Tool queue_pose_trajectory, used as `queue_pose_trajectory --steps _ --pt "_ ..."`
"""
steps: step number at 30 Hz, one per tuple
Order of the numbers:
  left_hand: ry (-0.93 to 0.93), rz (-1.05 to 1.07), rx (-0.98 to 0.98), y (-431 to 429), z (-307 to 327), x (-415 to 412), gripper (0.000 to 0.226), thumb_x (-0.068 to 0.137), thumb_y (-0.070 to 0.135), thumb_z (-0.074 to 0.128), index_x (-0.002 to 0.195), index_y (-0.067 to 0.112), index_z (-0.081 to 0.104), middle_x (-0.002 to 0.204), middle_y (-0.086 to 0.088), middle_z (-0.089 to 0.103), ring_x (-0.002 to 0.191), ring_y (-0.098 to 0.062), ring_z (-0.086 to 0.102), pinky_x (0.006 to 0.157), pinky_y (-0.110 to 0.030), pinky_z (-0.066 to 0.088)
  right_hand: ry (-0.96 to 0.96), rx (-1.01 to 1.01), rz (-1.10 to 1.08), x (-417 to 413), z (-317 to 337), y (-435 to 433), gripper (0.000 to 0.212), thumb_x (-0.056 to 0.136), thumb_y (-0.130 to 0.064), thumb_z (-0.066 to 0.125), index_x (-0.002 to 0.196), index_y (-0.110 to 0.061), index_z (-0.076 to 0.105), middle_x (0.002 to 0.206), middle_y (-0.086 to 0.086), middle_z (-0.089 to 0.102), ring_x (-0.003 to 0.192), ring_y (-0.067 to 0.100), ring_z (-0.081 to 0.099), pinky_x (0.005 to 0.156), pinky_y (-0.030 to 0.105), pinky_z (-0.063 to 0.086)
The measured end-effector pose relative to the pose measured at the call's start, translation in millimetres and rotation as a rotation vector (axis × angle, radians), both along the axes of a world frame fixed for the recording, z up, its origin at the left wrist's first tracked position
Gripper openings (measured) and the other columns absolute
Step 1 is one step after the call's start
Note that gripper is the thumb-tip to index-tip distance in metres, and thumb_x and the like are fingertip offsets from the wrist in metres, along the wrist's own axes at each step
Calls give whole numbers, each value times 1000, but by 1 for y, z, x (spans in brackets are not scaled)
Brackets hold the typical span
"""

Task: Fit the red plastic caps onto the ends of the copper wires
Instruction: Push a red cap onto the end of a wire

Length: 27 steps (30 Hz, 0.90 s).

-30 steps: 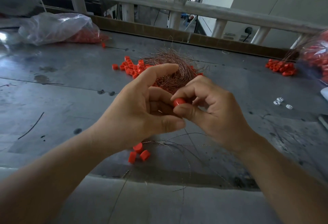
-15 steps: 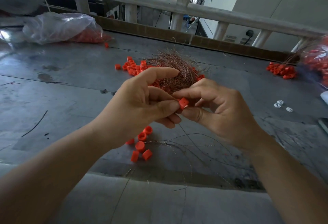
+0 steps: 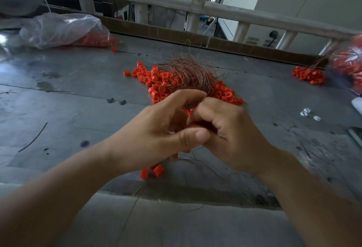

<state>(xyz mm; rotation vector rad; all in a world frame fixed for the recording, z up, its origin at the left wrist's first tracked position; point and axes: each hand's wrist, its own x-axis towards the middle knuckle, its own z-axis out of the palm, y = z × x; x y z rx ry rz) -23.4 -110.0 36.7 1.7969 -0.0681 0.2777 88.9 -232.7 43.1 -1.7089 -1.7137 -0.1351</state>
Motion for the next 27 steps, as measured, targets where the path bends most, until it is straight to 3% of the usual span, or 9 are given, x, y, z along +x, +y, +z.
queue_pose_trajectory --steps 3,8,13,16,18,21,25,27 --pt "-23 25 26 -3 -4 2 53 70 45 63 120 45 44 75 -3 61 56 -9 60 51 -19 46 -72 -15 22 -2 -4 2 21 84 -20 51 73 -3 57 75 -7 46 69 6 47 63 16 38" --pt "-67 48 -26 -7 -5 0 63 67 44 65 123 55 37 73 -7 62 52 -12 60 48 -22 48 -87 -5 9 -3 1 -1 5 79 -4 57 75 -1 57 74 -5 46 66 8 46 60 21 41" --pt "-99 84 -22 -11 -3 -5 65 66 42 65 123 57 35 72 -6 62 52 -12 61 47 -22 49 -88 29 38 -7 3 -1 1 74 0 58 74 -1 58 74 -6 45 64 8 46 58 20 41" --pt "-84 85 -49 -13 -1 -4 66 67 40 65 125 51 36 74 -2 64 55 -12 62 49 -21 50 -74 26 30 -6 3 -2 3 79 -4 59 78 -1 58 77 -6 47 67 8 48 60 21 43" --pt "-59 56 -148 -10 0 -3 65 66 37 69 125 41 41 75 -6 65 56 -13 62 50 -21 50 -31 30 32 -4 5 -2 15 84 -15 58 78 -2 59 77 -6 49 69 6 49 62 19 43" --pt "-9 24 -283 -5 4 -2 56 68 43 74 119 32 53 73 -8 67 58 -19 65 50 -24 51 51 34 44 -3 6 -2 19 75 -25 69 78 -7 62 72 -14 47 65 -2 47 62 11 39" --pt "-41 57 -397 2 9 1 40 62 14 77 101 20 66 70 -10 68 56 -18 65 48 -22 52 320 -5 12 0 10 -5 39 62 -33 74 94 -32 52 78 -15 56 72 -1 56 63 9 43" --pt "-103 43 -528 6 12 1 37 62 13 70 99 13 67 70 -10 69 57 -17 66 50 -22 53 463 -41 10 0 12 -5 32 67 -42 68 95 -34 53 79 -11 61 75 3 60 65 16 49"
